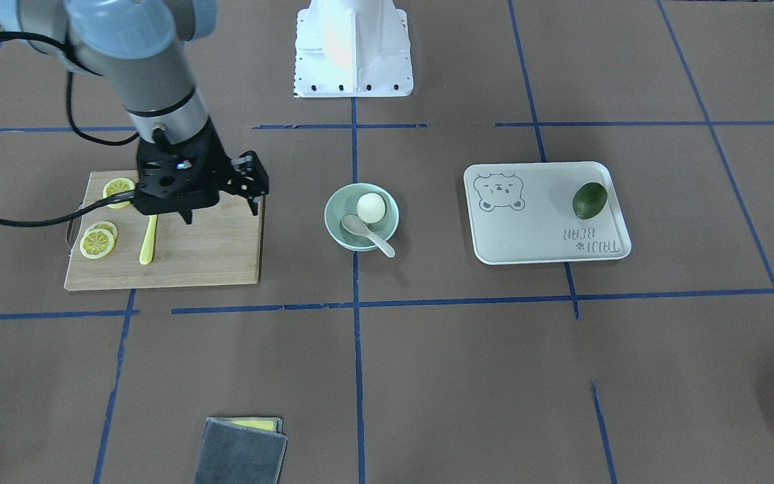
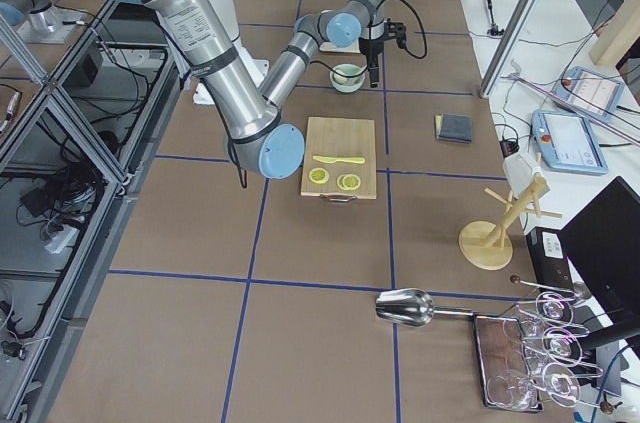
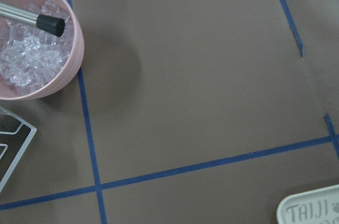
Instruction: Put spoon and bun in bowl
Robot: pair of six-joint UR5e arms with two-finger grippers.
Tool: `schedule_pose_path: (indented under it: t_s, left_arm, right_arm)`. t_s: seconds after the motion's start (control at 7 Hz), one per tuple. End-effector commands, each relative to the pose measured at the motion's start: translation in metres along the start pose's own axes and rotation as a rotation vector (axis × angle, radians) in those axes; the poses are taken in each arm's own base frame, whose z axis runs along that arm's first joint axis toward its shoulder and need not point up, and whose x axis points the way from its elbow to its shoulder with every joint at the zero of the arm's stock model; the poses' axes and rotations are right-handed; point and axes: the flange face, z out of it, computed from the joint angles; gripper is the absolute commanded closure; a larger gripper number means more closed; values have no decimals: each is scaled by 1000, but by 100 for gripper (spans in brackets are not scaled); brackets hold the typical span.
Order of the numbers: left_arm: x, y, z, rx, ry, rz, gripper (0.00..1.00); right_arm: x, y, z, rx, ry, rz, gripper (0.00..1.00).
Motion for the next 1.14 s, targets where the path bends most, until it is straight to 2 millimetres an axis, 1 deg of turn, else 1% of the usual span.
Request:
schedule_pose_path:
  t_s: [0.0,0.14,0.29,0.43,0.57,0.71,0.86,1.0]
  left_arm:
    - [-43,29,7,-78,5,-66,0]
    - [-52,39,9,-89,9,-92,0]
    - [-56,56,16,-105,47,-120,0]
    - [-61,63,21,-116,49,-133,0]
    - [-66,76,28,-130,55,-147,0]
    - [-68,78,30,-133,55,-150,0]
    - [-68,79,31,-134,55,-151,0]
    - [-71,79,33,-138,55,-153,0]
  right_arm:
    - [161,-16,-25,-55,1,-83,0]
    - [225,-10,-27,-67,28,-117,0]
    - [286,1,-28,-92,38,-136,0]
    - [350,14,-34,-108,19,-126,0]
    - [400,22,-36,-123,3,-110,0]
    - [451,40,-31,-140,11,-85,0]
    - [500,74,-25,-164,21,-34,0]
    - [525,83,-39,-139,18,25,0]
